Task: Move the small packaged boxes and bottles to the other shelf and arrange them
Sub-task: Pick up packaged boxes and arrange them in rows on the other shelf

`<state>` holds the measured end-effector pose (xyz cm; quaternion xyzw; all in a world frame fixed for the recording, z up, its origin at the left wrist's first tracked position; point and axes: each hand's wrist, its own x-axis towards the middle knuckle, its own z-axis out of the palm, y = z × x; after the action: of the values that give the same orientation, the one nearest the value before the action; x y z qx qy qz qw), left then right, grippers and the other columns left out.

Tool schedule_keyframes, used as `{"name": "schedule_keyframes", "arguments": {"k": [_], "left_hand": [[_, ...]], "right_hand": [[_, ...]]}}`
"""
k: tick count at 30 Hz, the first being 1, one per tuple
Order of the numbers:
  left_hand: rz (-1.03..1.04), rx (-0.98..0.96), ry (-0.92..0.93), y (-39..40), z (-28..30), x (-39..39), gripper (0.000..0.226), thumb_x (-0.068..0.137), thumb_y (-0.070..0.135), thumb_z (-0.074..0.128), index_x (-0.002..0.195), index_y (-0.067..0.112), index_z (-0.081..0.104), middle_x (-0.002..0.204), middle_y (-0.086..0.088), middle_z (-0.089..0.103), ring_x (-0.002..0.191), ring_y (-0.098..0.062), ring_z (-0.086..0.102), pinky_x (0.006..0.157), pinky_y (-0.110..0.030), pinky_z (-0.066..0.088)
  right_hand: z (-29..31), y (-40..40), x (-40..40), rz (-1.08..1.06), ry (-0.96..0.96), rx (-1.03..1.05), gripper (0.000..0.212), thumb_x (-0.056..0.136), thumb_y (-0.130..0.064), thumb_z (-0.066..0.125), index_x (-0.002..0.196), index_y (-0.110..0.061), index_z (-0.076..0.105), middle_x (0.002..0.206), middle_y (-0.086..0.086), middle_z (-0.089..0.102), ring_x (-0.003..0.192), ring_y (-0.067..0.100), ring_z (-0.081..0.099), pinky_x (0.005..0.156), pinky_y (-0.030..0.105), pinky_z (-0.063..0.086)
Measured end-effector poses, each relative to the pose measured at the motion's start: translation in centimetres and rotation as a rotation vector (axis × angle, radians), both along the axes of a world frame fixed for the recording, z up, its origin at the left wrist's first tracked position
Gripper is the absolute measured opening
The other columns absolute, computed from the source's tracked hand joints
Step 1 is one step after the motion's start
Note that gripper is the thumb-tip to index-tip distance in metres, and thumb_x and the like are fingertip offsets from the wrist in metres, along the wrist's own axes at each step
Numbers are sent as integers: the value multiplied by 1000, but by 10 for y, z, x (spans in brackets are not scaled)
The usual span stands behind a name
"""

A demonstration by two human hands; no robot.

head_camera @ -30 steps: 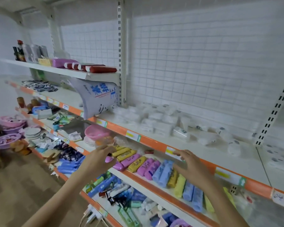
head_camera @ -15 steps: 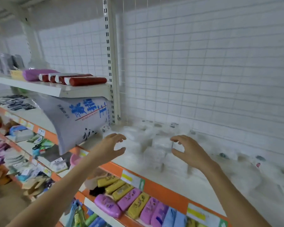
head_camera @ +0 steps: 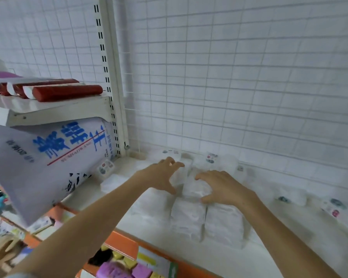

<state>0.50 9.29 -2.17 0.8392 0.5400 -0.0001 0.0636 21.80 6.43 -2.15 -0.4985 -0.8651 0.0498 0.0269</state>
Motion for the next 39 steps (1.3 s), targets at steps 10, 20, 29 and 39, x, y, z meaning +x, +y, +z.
{"name": "schedule_keyframes", "arguments": {"k": [10,20,29,39], "left_hand": [[-34,-9,-533,50,9,-23,25,88,35,58,98,12,56,97,0,59,90,-18,53,71,-23,36],[-83,-527,-1182,67,-1,-82,42,85,9,59,123,22,47,121,-15,55,106,-27,59,81,-36,55],[-210,-539,-1059,68,-10,-105,61,72,-4,68,116,27,42,121,-10,53,107,-22,57,85,-30,51],[-220,-179,-1017,74,-15,-101,52,64,-2,79,94,26,47,105,5,51,93,-3,54,72,-13,49]], "right_hand": [[5,1,-1,-237,556,-193,38,80,-32,71,114,-32,55,118,-8,56,109,6,53,90,18,42],[12,2,-31,-487,1031,-165,27,91,-26,58,117,-21,53,107,13,64,77,24,69,57,29,55],[5,-9,-39,-493,1192,-250,43,86,4,58,107,-32,49,109,5,58,70,21,58,60,28,50],[-2,-47,-30,-661,986,4,67,71,3,74,114,-37,42,118,-3,53,102,18,62,84,40,55]]}}
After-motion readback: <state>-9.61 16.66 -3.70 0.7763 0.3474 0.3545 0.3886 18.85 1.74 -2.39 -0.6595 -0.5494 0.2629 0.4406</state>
